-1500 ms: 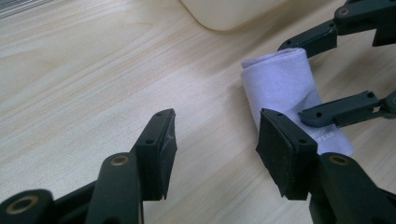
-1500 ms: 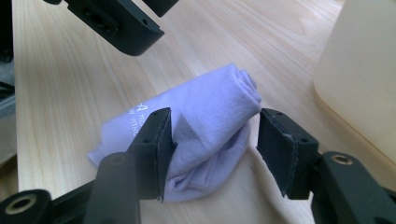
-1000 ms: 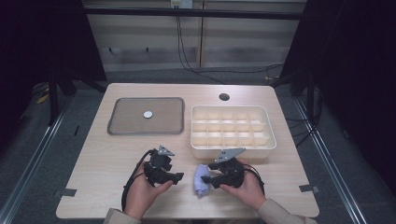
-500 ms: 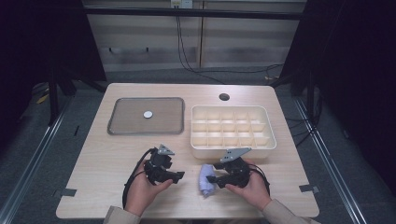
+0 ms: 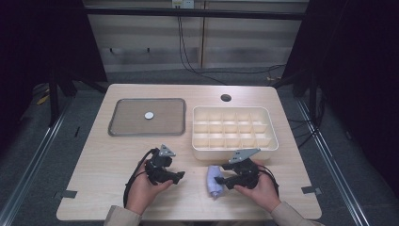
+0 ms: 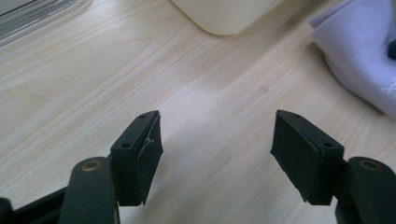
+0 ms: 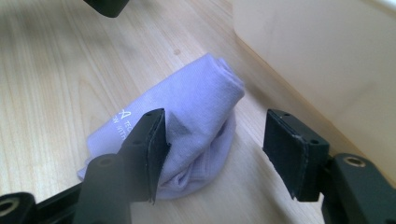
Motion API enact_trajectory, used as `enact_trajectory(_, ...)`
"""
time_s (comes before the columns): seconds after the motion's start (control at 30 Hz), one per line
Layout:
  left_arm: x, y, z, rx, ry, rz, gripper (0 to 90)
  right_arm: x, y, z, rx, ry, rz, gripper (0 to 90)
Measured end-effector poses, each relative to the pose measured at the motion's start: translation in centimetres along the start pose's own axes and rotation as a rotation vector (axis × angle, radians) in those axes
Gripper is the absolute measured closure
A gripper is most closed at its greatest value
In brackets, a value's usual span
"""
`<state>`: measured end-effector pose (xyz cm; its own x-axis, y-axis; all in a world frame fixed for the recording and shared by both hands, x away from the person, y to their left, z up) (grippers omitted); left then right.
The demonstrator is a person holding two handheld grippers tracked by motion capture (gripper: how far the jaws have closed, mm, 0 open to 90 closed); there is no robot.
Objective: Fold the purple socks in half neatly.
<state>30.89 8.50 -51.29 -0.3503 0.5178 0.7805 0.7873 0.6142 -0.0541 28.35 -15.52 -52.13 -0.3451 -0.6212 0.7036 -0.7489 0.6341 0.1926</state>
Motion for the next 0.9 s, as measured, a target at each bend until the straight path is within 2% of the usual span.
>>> enact_trajectory(0.3,-0.3,0.3,0.1,-0.012,-0.020,-0.013,31.1,0.7,-0.6,0.3,0.006,0.003,0.007,38.5)
enact_trajectory(0.43,-0.5,0.4,0.3,-0.027,-0.007,-0.018,30.5,1.1,-0.8,0.5,0.012,0.006,0.006,38.0)
enact_trajectory(0.57,-0.6,0.5,0.4,-0.022,-0.011,-0.015,30.3,1.5,-1.1,0.6,0.036,0.011,0.020,37.0)
enact_trajectory(0.9,-0.7,0.4,0.4,-0.029,-0.002,-0.011,30.3,2.6,-2.1,1.0,0.015,0.006,0.048,37.7)
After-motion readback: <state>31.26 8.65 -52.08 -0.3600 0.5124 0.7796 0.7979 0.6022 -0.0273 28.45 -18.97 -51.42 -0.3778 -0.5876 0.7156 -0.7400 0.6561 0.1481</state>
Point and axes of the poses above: each handheld gripper's, and its own axes: x roughly backward along the jaws, z roughly out of its underside, y roughly to its left, the point moved 5 cm from there along -x, roughly forward along the jaws, and after that the axes turned 5 degrees about -x, right-handed, at the moved point
